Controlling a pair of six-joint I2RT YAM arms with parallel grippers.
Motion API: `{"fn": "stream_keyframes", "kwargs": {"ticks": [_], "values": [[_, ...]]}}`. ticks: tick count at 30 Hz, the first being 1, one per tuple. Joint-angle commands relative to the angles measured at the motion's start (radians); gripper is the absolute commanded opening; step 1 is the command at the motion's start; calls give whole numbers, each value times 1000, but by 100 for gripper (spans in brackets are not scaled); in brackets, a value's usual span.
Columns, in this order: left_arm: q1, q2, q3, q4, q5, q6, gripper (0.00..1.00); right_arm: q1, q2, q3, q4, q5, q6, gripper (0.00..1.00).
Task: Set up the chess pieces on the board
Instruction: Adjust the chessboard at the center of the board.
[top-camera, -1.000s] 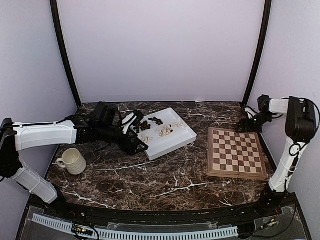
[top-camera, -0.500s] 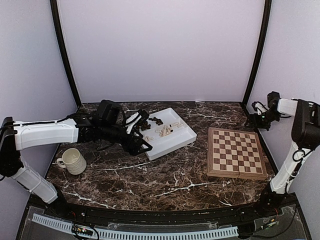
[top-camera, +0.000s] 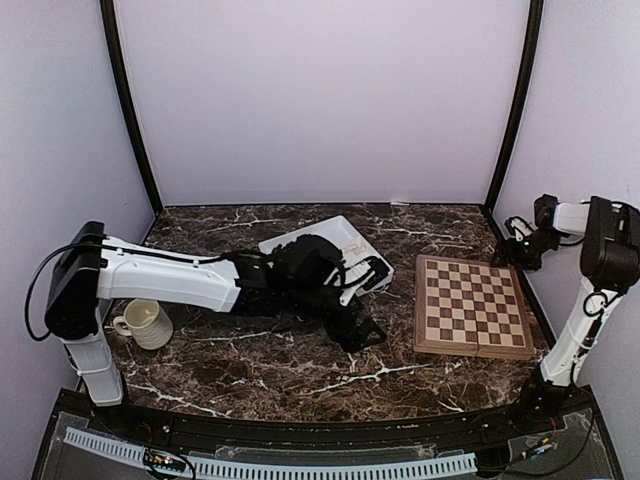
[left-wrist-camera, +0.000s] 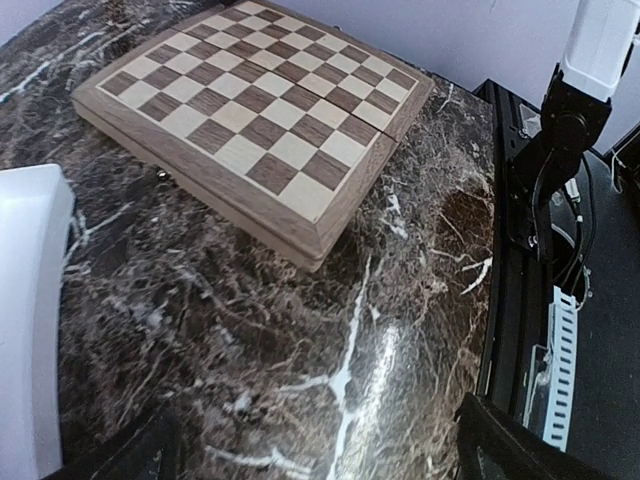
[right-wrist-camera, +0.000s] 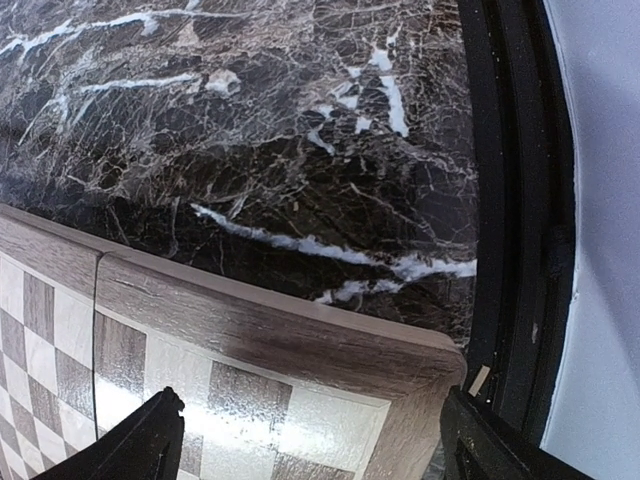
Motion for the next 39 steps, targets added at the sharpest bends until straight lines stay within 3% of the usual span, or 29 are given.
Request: {"fn": "stream_keyframes", "kwargs": {"ticks": [1,8,12,22,39], "values": [[-46,140,151,12,-68,-114,99,0,8,-4,-22,-4,2,91],[-52,292,277,55,-49,-229,99,-1,-60,-73,31,72,30,93],[-53,354,339,60,-60,-258,99,-1,-46,-91,38,83,47,99],[-55,489,455,64,-14,-301,99,12,15,-45,12,-68,22,98],[-91,559,457,144,159,-220,95,233,154,66,-50,-58,-151,97]]}}
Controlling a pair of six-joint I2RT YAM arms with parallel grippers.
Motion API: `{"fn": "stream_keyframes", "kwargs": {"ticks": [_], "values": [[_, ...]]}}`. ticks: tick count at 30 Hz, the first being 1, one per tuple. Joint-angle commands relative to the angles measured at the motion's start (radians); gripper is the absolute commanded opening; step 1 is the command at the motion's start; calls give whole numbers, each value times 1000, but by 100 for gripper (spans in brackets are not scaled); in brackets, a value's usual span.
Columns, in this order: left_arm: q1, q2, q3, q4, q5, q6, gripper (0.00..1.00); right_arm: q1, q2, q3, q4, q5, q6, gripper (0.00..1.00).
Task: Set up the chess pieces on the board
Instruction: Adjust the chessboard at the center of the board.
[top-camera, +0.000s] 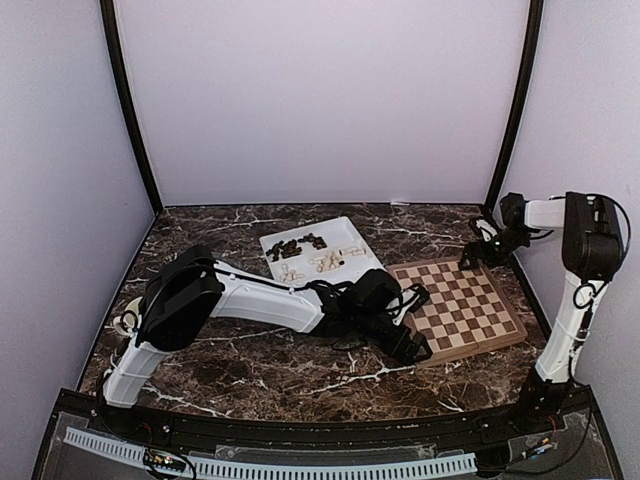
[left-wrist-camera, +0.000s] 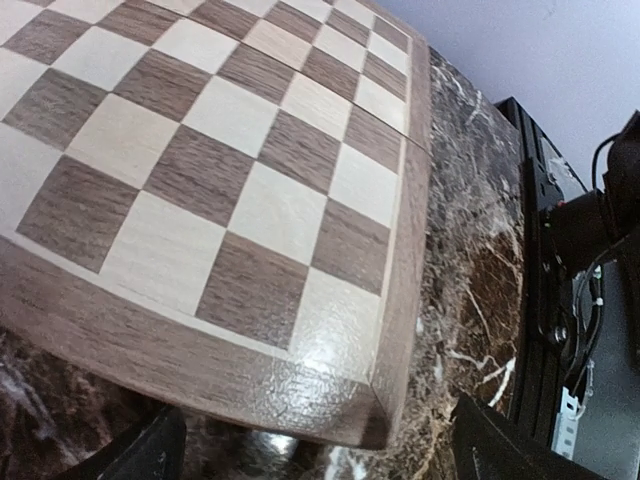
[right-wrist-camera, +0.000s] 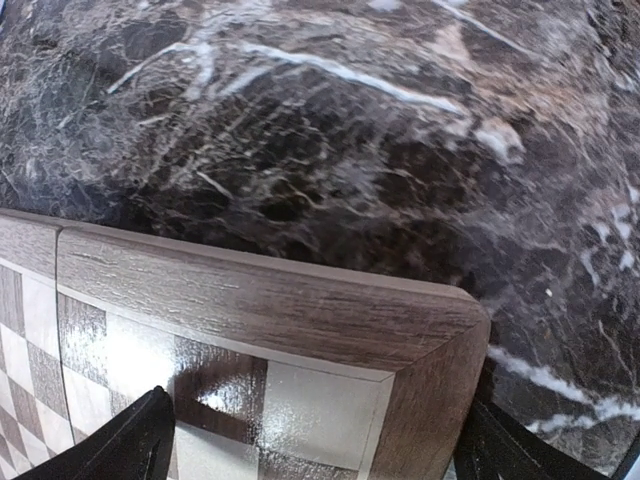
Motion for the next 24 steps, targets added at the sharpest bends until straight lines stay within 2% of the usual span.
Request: {"fn": "stream_keyframes", "kwargs": {"ticks": [1,14,16,19,22,24], "values": [[-32,-1,14,48,90,58,95,59,40,-1,-57,-4,-95,97],[-85,28,56,41,175,148,95,152,5,-68,-125,-90,-253,94],[-92,27,73,9,193,162,95,155,-7,-72,-143,-114,-273,94],[-99,13,159,-172,237,202,94,152,-34,-60,-175,-138,-282,94],[-104,-70,176,-273,274,260,93,137,-99,-30,-199,-143,-263,96],[-104,-134,147,-303,240,304,94,99,-157,-14,-198,-135,-211,98]]}}
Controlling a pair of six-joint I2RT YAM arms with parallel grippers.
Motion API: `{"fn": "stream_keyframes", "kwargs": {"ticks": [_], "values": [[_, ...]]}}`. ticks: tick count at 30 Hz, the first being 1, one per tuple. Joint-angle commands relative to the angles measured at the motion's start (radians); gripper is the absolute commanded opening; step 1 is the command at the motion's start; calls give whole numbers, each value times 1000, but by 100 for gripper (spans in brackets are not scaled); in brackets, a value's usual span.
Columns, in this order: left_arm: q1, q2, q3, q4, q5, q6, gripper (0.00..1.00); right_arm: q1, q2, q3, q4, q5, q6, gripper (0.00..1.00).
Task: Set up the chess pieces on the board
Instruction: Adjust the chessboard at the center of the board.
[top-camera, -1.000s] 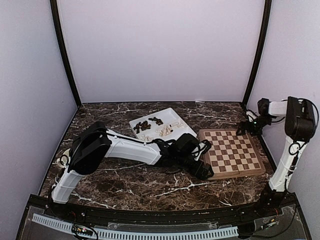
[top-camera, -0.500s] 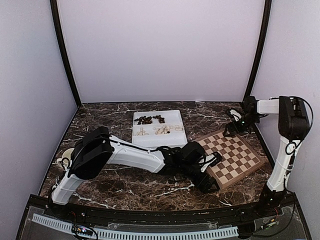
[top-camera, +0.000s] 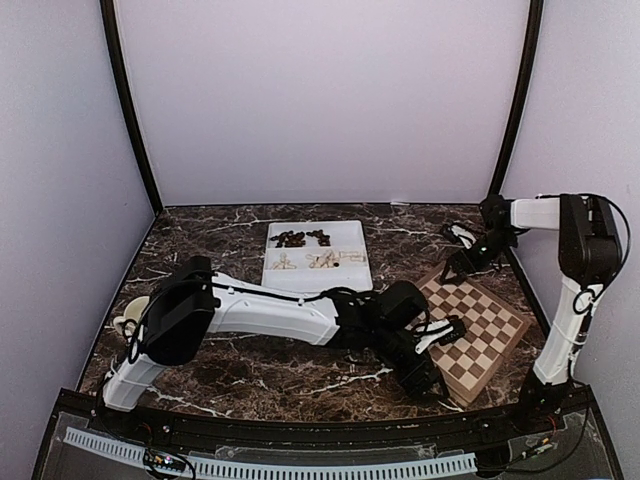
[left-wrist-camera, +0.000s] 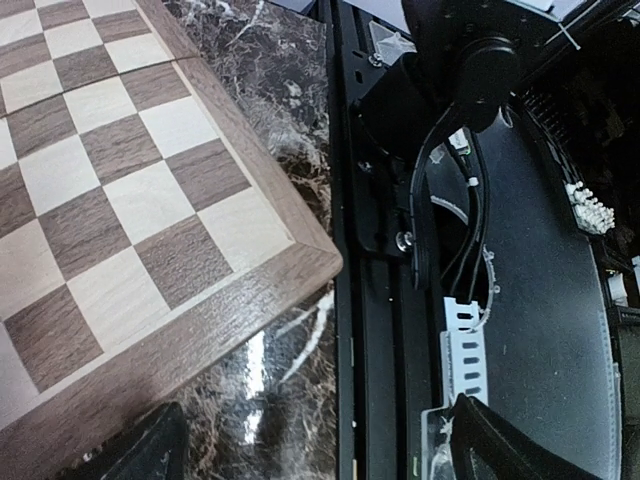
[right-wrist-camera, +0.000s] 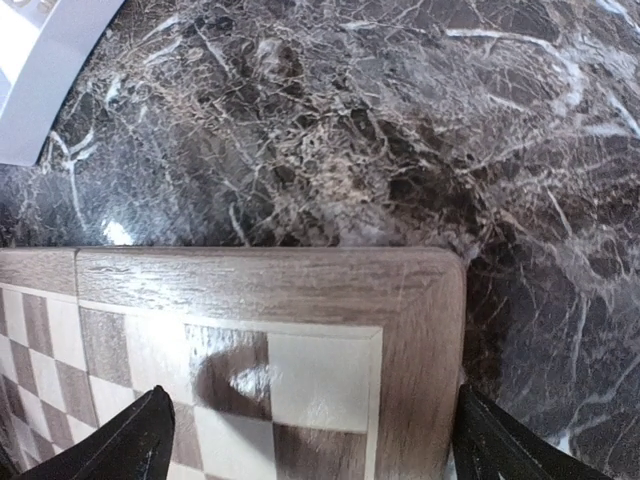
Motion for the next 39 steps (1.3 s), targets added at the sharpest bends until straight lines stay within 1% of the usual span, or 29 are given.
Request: {"fn": "stream_keyframes", "kwargs": {"ticks": [1,2,5,6,8,10,12,15,19,22,26,28,31,34,35,36,39], "values": [[0,-178,3,-157,-12,125,95,-50,-152,18,-89,-10,66,99],[3,-204,3,-168,-82,144,96,-60,-186,12,-88,7,85,99],[26,-221,15,-194,-227,139,99,-91,-294,-55,-85,60,120,99],[44,-218,19,-190,-305,106,99,-101,-333,-88,-91,79,120,99],[83,-203,25,-169,-366,40,99,-125,-407,-163,-105,123,114,99],[121,-186,27,-137,-369,-18,99,-153,-479,-239,-122,164,100,99],[144,-168,33,-115,-382,-43,99,-181,-566,-308,-130,212,86,99],[156,-129,58,-110,-427,-44,99,-211,-658,-395,-145,296,50,99],[173,-83,94,-113,-411,-54,99,-254,-741,-459,-212,338,-20,95],[187,-50,102,-116,-385,-71,99,-283,-774,-484,-263,385,-67,88],[195,-29,100,-106,-359,-86,99,-323,-795,-487,-332,428,-119,73],[195,-21,98,-104,-360,-86,99,-331,-797,-489,-358,459,-142,60],[197,-13,97,-103,-361,-82,99,-337,-799,-518,-383,504,-172,45],[197,-4,94,-103,-359,-77,99,-337,-802,-576,-373,531,-188,29],[197,0,94,-103,-359,-76,99,-336,-801,-603,-364,537,-189,26],[197,0,92,-103,-353,-77,99,-337,-800,-619,-352,540,-189,26],[197,3,84,-98,-334,-79,99,-338,-791,-653,-303,535,-186,27]]}}
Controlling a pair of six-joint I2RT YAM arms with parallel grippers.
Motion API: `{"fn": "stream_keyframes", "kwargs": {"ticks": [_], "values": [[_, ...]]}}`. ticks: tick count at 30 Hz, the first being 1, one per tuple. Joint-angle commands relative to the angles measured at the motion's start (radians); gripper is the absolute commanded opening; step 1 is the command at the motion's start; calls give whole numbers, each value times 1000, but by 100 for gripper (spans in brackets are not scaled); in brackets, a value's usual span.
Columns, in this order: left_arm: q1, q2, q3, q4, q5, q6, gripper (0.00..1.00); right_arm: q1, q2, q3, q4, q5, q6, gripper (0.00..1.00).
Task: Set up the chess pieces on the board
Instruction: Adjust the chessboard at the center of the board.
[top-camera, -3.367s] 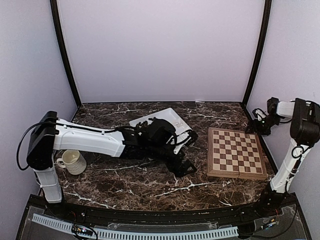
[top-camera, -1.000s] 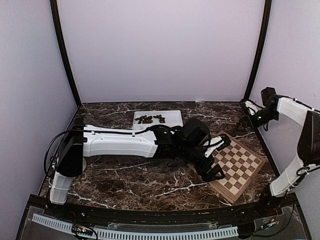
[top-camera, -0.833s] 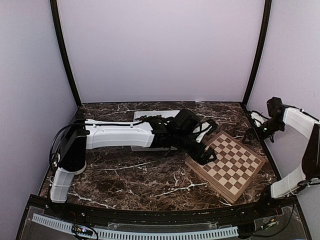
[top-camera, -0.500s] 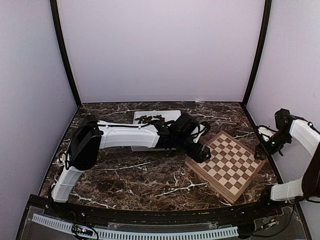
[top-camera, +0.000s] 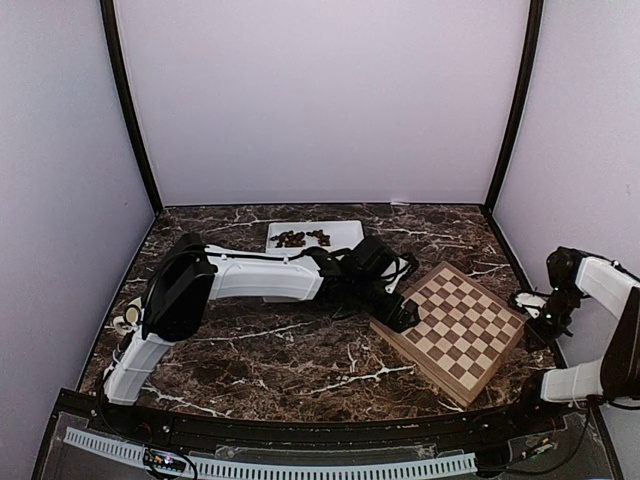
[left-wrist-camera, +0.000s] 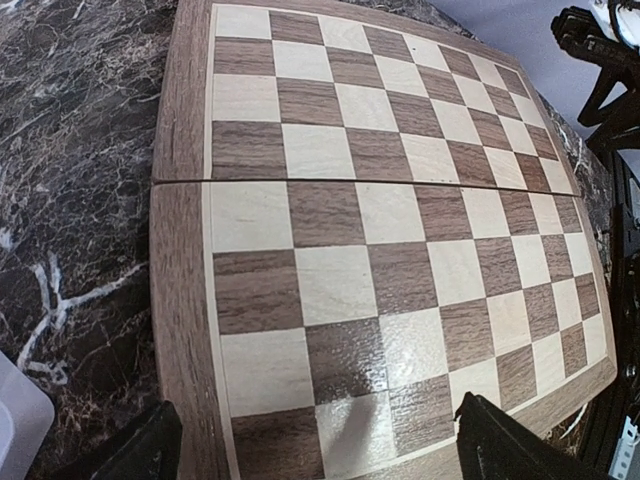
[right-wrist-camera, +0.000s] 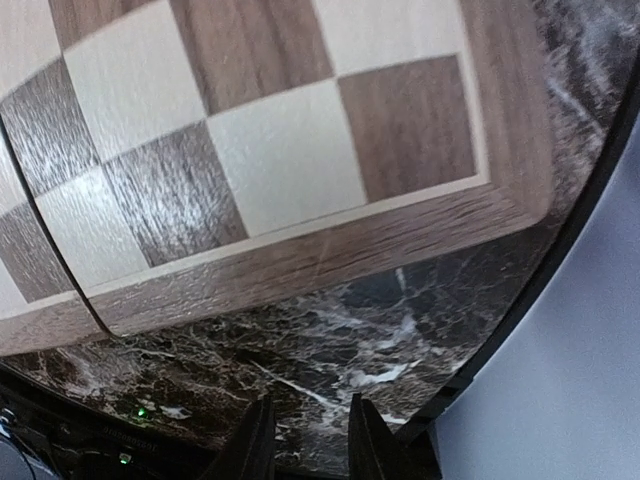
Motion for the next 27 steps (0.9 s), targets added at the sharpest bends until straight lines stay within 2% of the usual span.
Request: {"fn": "stream_keyframes", "kwargs": {"ticks": [1,10,18,22,25,27], "values": [[6,2,6,13,42,-6,99,-5,8,-43,53,21,-15,28],[-4,-11,-54,20,100,-16,99,-4,153,-77,240,-20,36,26],[-42,-45,-115,24,112,8,99,-5,224,-75,313,-49,54,26],[-44,-88,-143,23,23,31,98,-3,230,-81,332,-51,60,26],[-30,-102,-128,-21,-183,26,99,-4,231,-79,337,-53,64,26],[-13,-102,-126,-34,-214,10,99,-5,230,-75,337,-56,69,26]]}}
